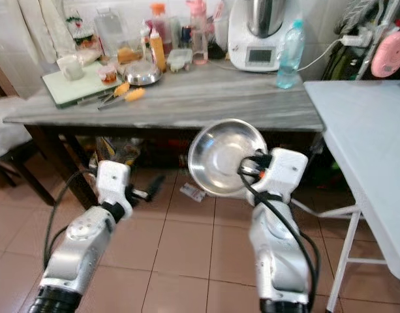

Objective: Setting the table

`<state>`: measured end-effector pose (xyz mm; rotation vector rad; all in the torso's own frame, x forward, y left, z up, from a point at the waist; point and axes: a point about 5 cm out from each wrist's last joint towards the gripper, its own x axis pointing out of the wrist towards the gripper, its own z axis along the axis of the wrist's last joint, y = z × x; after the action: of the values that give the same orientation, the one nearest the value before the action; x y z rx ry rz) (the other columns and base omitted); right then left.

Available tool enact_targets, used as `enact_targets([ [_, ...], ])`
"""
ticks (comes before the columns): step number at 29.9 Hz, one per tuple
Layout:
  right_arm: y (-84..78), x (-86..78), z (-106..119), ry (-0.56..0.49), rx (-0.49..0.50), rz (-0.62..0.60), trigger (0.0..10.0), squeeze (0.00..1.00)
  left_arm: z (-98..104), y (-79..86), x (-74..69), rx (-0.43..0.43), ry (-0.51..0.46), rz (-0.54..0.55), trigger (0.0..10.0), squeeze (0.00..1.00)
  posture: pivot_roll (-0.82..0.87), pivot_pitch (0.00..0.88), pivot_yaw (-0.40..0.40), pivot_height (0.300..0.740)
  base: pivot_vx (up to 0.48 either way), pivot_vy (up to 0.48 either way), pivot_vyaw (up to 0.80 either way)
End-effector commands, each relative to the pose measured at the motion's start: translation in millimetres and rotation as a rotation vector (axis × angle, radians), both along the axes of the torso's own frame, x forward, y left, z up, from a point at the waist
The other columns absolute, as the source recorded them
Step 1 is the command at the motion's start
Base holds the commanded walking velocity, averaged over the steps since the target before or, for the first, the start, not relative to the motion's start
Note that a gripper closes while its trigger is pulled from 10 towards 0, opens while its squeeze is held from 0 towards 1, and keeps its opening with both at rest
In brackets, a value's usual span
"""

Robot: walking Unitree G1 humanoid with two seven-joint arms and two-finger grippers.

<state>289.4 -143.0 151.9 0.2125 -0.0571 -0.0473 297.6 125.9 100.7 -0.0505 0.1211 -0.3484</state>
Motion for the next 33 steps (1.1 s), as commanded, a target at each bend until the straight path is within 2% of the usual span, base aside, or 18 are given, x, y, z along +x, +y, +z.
enact_targets([
  [1,-4.0,-0.3,2.1,-0.009,0.002,-0.017,10.0,0.00,1.9,-6.0,0.2,0.000,-0.005,-0.017,10.0,0.00,-0.04,0.000,0.066,0.740,0.330,0.000,-0.47],
  [16,-5.6,0.3,1.4,-0.011,0.005,-0.029,10.0,0.00,3.6,-8.5,0.8,0.005,-0.009,-0.034,10.0,0.00,-0.04,0.000,0.077,0.740,0.334,0.000,-0.06],
  [33,-5.1,1.0,1.5,-0.012,0.003,-0.027,10.0,0.00,4.8,-9.4,2.0,0.004,-0.015,-0.040,10.0,0.00,-0.04,0.000,0.076,0.740,0.480,0.000,0.00],
])
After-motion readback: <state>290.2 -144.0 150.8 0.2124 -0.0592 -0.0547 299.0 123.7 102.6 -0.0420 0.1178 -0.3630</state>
